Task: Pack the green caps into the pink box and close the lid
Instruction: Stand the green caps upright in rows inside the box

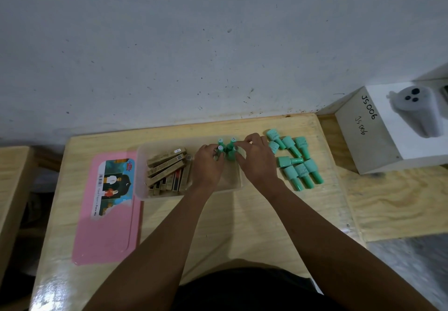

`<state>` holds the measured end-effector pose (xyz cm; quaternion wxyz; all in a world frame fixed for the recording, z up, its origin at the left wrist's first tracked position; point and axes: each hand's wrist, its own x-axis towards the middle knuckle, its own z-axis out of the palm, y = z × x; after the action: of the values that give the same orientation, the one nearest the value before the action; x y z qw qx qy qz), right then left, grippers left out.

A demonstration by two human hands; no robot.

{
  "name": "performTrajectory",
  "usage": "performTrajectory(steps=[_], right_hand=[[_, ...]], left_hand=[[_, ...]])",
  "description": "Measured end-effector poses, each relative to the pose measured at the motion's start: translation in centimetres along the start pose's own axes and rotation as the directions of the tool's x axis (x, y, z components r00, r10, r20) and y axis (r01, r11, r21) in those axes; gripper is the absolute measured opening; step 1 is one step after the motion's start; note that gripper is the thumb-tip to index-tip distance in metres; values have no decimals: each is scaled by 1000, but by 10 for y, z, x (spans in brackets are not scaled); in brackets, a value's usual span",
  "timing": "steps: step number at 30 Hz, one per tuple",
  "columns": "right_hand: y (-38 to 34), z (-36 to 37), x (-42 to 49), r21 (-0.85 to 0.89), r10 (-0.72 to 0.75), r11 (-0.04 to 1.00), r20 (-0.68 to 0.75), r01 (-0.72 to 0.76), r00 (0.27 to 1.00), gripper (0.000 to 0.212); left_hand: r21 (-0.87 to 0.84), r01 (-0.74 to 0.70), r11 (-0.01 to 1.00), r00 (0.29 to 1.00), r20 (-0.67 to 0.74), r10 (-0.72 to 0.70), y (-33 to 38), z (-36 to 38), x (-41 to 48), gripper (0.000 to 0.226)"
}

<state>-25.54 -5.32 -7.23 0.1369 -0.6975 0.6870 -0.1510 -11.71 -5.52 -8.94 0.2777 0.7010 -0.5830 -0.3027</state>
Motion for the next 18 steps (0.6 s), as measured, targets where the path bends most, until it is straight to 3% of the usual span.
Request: performTrajectory(steps=[6,9,12,15,18], right_hand=[[13,-14,-15,137,25,990,-45,-18,999,30],[36,-28,-41,196,134,973,-66,-119,989,27],[69,-41,-78,189,307,940,-105,-284,946,25],[104,-50,-115,200,450,884,-123,-422,885,22],[133,-55,-141,206,514,846,-73,-491,855,20]], left_hand=[[-53,48,997,998,-26,-50,4,-7,-7,30],[-48,30,998,996,-86,-34,8,-11,-17,29],[-136,-92,987,993,-90,80,26,-9,-36,20],[-205,-236,950,967,52,251,49,10,-56,14],[-169,-322,931,894,268,358,68,38,-72,18]])
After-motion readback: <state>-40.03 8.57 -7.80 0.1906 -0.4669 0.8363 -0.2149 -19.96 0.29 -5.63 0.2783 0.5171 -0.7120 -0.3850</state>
